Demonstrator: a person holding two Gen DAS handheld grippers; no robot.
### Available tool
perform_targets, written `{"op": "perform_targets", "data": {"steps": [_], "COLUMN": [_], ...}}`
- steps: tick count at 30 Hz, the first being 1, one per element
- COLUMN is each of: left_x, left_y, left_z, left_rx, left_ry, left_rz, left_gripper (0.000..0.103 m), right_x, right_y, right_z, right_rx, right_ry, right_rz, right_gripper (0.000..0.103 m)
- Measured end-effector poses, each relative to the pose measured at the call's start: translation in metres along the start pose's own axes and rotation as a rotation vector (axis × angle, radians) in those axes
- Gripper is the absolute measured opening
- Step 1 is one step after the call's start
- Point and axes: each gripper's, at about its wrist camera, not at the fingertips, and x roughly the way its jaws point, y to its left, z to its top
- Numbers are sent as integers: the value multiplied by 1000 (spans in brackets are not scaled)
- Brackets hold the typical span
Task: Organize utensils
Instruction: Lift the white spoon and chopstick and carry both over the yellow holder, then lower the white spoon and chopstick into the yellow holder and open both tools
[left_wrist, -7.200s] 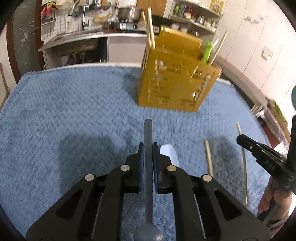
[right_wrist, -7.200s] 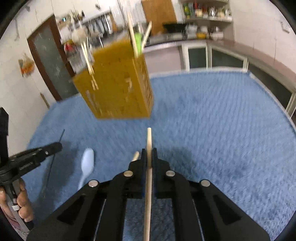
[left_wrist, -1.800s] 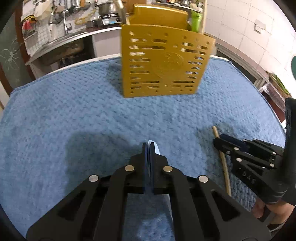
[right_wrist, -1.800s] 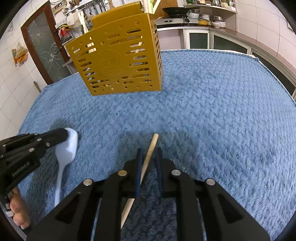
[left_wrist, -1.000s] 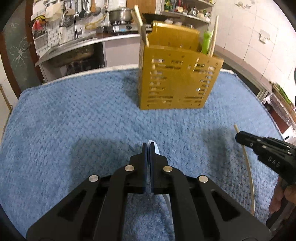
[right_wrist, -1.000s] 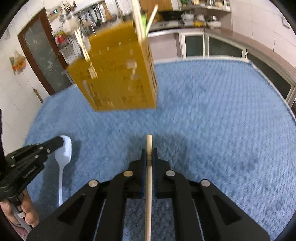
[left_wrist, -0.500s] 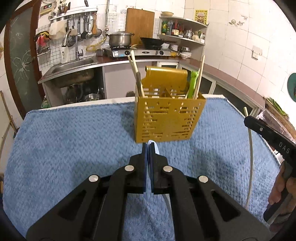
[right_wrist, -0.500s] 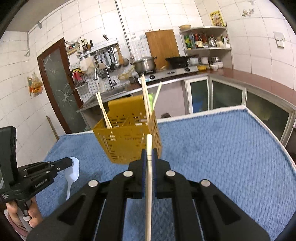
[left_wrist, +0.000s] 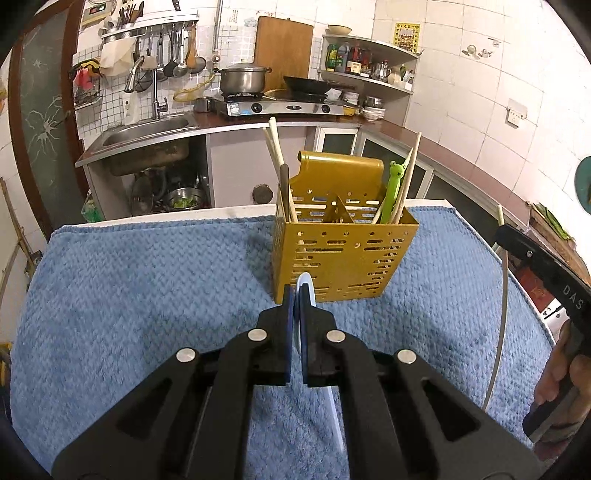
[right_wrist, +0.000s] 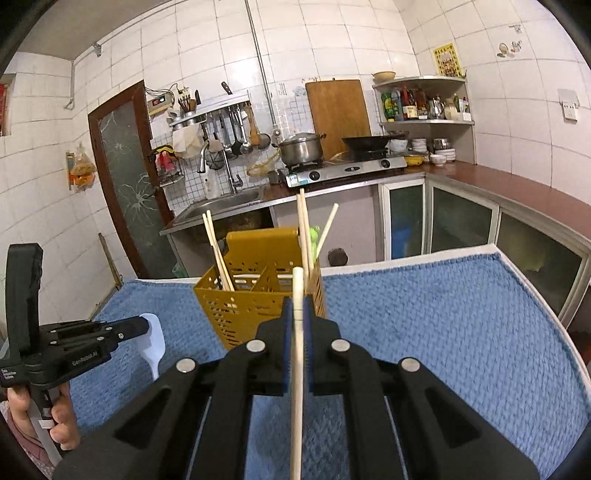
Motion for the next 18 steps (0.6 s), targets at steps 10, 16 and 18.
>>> {"op": "perform_targets", "data": {"steps": [10, 16, 18], "left_x": [-34, -54, -57], "left_y": [-18, -26, -27], "left_z": [47, 96, 114], "left_rx": [76, 137, 146], "left_ry": [-140, -263, -301], "left_rz": [35, 105, 133], "left_gripper": [2, 2, 2], "right_x": [-5, 5, 12], "right_y": [15, 19, 17], "right_z": [54, 100, 112], "right_rx": [-45, -34, -16], "right_ry": [-153, -304, -347], "right_rz": [20, -16, -18], "right_gripper": [6, 6, 6]}}
